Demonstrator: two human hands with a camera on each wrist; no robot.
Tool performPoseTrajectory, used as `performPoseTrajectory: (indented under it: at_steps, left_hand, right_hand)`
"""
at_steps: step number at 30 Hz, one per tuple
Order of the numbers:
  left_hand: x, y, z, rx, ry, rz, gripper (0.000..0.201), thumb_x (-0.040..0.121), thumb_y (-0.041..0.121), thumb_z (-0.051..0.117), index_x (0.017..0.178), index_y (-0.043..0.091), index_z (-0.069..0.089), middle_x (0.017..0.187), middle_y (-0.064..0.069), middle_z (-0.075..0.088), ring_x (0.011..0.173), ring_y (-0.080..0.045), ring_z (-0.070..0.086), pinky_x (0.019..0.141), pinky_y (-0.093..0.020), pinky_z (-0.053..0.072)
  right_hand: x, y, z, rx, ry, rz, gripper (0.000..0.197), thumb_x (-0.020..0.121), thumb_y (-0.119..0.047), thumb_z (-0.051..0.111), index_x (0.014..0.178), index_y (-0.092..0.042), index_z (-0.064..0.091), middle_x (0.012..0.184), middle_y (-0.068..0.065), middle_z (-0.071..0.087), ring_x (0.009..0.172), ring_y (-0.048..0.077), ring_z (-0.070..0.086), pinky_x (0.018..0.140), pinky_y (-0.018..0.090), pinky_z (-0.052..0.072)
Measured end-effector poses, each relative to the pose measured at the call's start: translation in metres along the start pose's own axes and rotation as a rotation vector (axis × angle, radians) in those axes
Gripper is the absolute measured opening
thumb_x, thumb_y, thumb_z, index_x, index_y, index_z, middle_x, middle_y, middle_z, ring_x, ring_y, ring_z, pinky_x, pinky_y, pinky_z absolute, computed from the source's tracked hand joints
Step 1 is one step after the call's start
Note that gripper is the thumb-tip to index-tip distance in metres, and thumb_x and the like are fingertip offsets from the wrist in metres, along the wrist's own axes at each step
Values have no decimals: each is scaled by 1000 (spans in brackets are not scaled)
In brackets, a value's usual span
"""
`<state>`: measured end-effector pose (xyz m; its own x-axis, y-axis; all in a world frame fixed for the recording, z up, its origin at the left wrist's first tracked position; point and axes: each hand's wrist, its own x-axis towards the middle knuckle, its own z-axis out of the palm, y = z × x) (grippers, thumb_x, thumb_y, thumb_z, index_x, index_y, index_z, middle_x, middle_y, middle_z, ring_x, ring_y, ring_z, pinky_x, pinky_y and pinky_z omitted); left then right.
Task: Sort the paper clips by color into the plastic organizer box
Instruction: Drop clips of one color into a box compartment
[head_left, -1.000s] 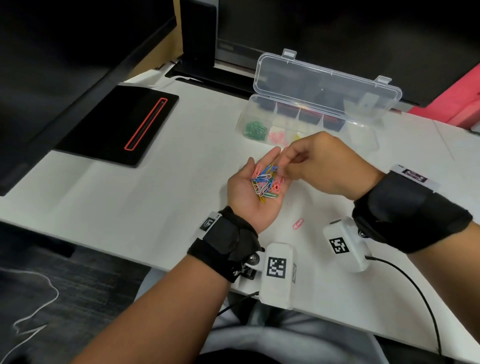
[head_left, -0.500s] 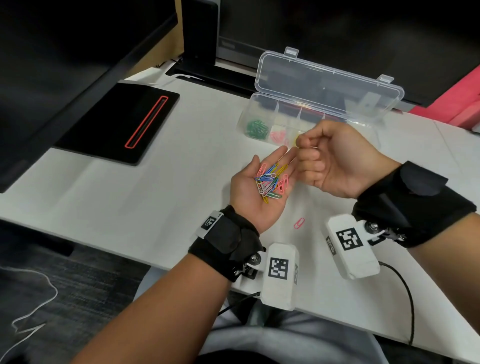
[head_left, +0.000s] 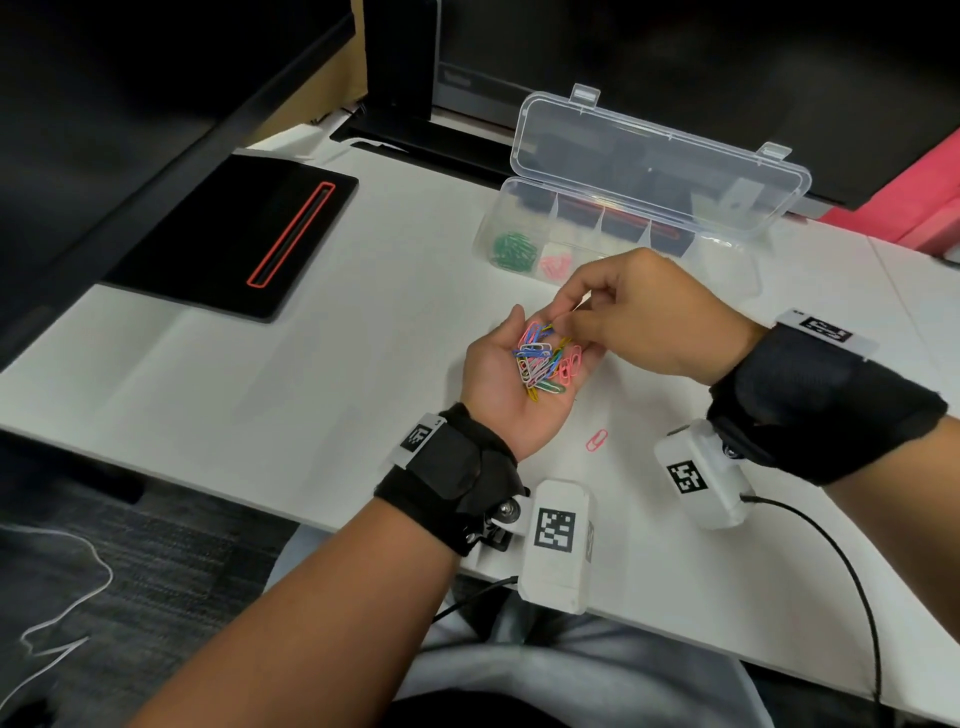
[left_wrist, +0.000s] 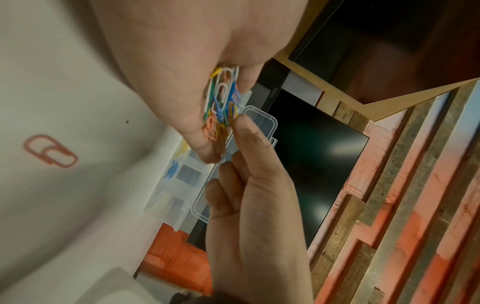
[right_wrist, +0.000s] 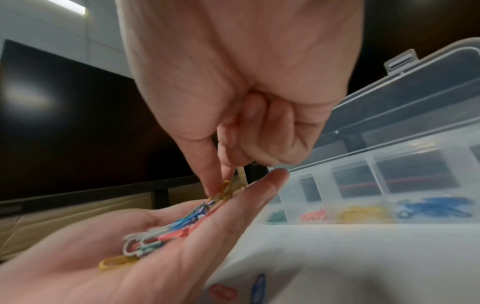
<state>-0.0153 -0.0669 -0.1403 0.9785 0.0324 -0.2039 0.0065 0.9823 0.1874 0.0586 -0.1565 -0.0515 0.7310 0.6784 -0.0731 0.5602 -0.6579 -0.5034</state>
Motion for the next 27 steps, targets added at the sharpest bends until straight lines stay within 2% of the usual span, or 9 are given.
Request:
performPoseTrajectory:
  at_steps: [3,4,6,9,12,16,20,25,27]
  left_hand:
    - [-1,0,2,3,10,4,54,104,32,26,109,-5,64,108,-21,67,97,-28,67,101,-39,45]
    - [-1,0,1,-6,10,2,51,104,32,27,104,-3,65,103,-20,69,93,-27,69,97,-38,48]
    - [-1,-1,1,-16,13,-2,46,104,32,28,104,-1,60,98,-19,70,88,-26,70,88,-36,54]
    - [-1,-1,1,1,39,-4,49,104,33,27,97,-1,63,90,-16,70,82,-24,71,83,-32,55]
    - [-3,0,4,15,54,-14,49,104,33,28,91,2,64,86,-14,70,78,-22,70,85,-32,48]
    - [-5,0,5,-9,83,-7,45,104,31,30,79,8,60,73,-7,67,70,-18,67,82,-29,46]
    - [-7,0,7,22,114,-20,43,105,31,28,78,7,51,68,-9,64,62,-19,67,81,-29,44]
    - [-8,0,8,31,115,-33,61,104,29,30,61,5,65,67,-9,66,61,-19,68,80,-30,44]
    - [-7,0,7,31,117,-38,53,104,30,31,69,5,63,70,-9,67,63,-19,68,80,-30,47]
  right_hand:
    - [-5,0,0,32,-2,-14,5,78,-21,76,82,-24,75,50,-20,60,50,0,53,52,12,38]
    - [-6,-1,1,14,0,-31,6,78,-22,76,84,-25,76,51,-21,61,52,-3,55,54,10,39]
    - [-6,-4,2,-48,-3,-65,10,79,-24,76,88,-28,77,65,-17,68,63,-5,62,65,16,48]
    - [-6,-8,7,-165,-14,-108,12,79,-25,73,87,-31,77,74,-13,71,77,6,66,79,30,54]
    - [-7,-11,9,-205,-7,-115,11,78,-23,71,86,-30,76,71,-13,67,79,11,65,79,34,54]
    - [-9,-15,7,-195,-51,-150,21,78,-18,70,92,-34,75,84,-12,74,84,9,68,80,34,55]
    - [-9,-16,5,-298,-97,-143,20,81,-24,67,94,-36,76,71,-14,63,82,12,65,75,32,54]
    - [-9,-19,3,-285,-192,-217,29,85,-14,65,102,-35,74,92,-14,75,85,6,66,83,32,54]
    - [-8,-19,2,-327,-222,-220,27,86,-17,64,102,-37,74,90,-13,74,83,9,65,80,35,54]
